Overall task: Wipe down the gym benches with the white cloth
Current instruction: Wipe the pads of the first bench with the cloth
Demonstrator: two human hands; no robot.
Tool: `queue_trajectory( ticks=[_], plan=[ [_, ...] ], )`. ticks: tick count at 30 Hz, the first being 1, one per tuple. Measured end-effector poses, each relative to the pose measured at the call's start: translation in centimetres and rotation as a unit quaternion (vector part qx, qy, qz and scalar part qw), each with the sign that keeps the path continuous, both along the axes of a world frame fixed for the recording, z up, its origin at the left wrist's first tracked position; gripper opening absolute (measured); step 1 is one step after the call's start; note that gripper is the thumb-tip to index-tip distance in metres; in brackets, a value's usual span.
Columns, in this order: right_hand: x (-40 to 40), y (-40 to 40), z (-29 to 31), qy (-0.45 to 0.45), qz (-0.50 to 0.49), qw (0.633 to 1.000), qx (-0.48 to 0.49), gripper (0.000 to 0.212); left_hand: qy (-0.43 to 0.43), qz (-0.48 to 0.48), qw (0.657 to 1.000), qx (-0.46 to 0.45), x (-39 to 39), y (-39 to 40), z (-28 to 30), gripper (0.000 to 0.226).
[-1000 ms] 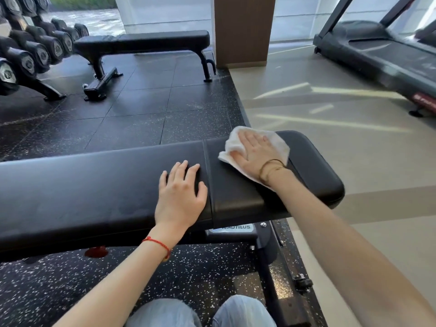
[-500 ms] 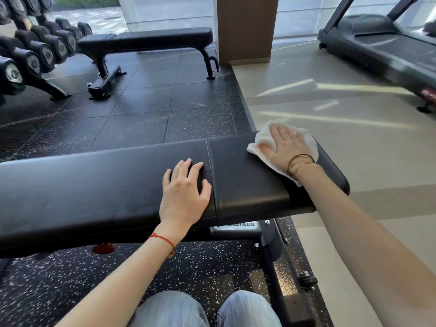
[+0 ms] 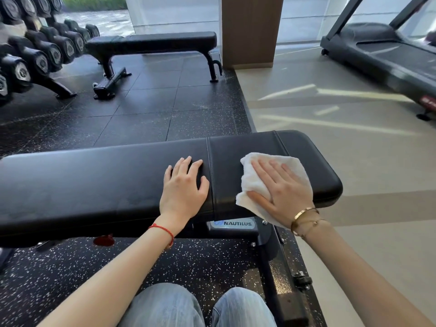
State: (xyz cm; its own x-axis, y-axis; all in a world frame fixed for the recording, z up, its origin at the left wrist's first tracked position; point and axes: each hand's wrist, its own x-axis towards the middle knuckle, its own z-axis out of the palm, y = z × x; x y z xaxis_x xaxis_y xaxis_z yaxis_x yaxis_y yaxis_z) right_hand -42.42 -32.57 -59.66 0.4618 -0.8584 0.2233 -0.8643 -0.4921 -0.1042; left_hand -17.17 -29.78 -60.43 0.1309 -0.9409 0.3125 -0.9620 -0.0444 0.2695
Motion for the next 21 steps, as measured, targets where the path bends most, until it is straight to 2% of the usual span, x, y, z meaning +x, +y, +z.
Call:
queue_trajectory(
  ticks=[7,9,12,15,18,21],
  plan=[
    [2.3,4.1,-1.6,0.016,0.093,0.993,-0.07,0.073,0.001,0.0,1.0,0.006,0.0,0.0,0.0,0.058],
    [1.2,3.3,-1.8,0.001,0.066,0.995,-0.068,0.073,0.0,-0.006,1.0,0.009,0.0,0.2,-0.1,0.058],
    [-0.9,1.3,-1.6,-0.03,-0.026,0.998,-0.057,0.07,0.0,-0.009,1.0,0.009,0.2,0.2,-0.1,0.055],
    [0.6,-0.6,-0.7,-0.027,-0.11,0.993,-0.03,0.074,-0.005,-0.003,1.0,0.005,0.0,0.0,0.0,0.056],
    [4.1,-0.6,-0.3,0.009,-0.077,0.997,0.006,0.082,0.001,-0.001,1.0,0.007,0.0,0.0,-0.1,0.057],
    [3.7,1.1,-0.6,-0.029,-0.026,0.999,0.008,0.075,0.002,-0.008,1.0,0.016,0.1,0.0,-0.2,0.052]
  ],
)
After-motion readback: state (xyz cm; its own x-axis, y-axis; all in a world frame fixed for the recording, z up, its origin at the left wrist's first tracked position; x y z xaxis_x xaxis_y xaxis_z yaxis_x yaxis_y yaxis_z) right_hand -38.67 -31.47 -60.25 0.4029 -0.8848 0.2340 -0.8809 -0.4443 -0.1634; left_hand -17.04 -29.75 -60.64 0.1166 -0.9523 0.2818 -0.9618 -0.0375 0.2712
